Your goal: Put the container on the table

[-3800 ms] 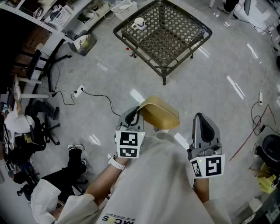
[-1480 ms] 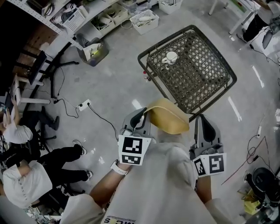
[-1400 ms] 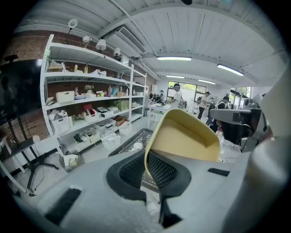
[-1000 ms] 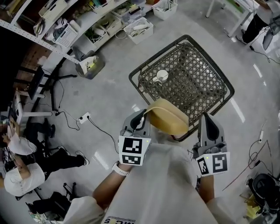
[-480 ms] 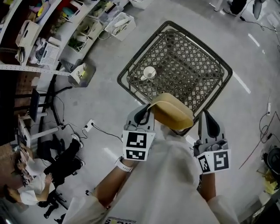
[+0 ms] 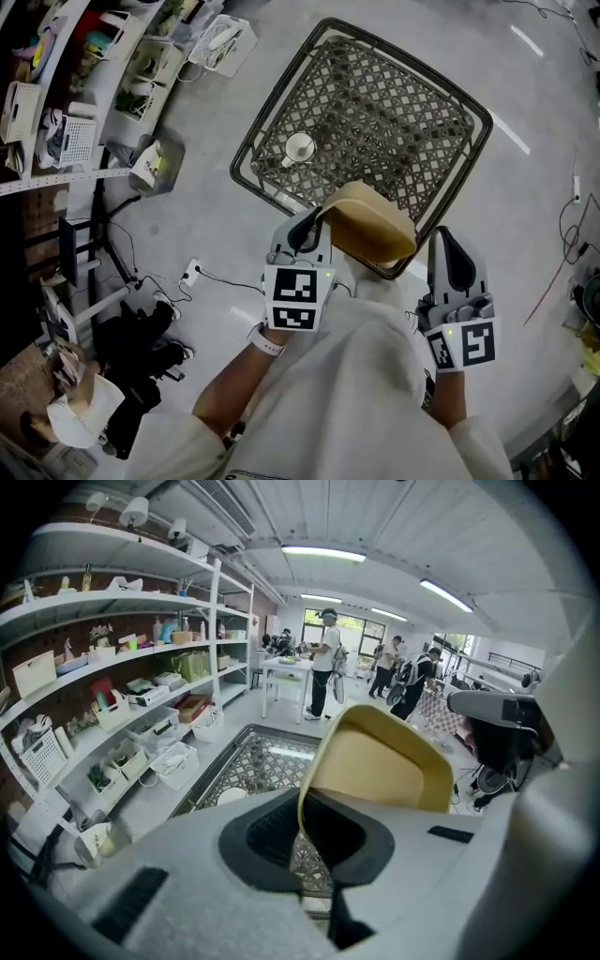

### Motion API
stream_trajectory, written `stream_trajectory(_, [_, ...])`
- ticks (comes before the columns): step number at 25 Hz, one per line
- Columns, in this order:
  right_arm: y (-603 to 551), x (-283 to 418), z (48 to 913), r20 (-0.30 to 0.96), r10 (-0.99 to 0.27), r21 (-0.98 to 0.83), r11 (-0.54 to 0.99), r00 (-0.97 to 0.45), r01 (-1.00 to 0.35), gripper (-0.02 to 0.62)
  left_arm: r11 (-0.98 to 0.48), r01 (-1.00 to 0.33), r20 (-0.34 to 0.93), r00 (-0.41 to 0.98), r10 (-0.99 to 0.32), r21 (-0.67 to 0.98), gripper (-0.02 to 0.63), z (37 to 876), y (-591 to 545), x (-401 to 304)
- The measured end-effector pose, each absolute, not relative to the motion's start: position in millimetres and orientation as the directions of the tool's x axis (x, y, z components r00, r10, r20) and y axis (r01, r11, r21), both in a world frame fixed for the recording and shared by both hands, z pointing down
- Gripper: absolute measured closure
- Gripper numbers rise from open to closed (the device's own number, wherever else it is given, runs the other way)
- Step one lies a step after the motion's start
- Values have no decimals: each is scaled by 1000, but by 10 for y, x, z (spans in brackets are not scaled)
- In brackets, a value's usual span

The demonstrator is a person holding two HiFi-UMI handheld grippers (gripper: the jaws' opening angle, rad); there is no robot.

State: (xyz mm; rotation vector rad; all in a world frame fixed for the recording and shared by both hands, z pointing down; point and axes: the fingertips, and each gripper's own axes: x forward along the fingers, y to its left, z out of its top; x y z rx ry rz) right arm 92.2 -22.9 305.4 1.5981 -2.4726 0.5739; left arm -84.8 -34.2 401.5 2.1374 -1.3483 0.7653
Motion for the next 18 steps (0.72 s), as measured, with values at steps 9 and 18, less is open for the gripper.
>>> stream_trajectory(9, [-298, 874, 3276, 347, -840, -252, 344, -416, -905, 578, -402, -909, 716, 352, -603, 109, 572, 4411, -448, -801])
stream_trajectory(18, [-261, 908, 3489, 376, -841, -290, 292, -389, -911, 578, -395, -913, 761, 324, -562, 97, 572, 4945, -517, -778])
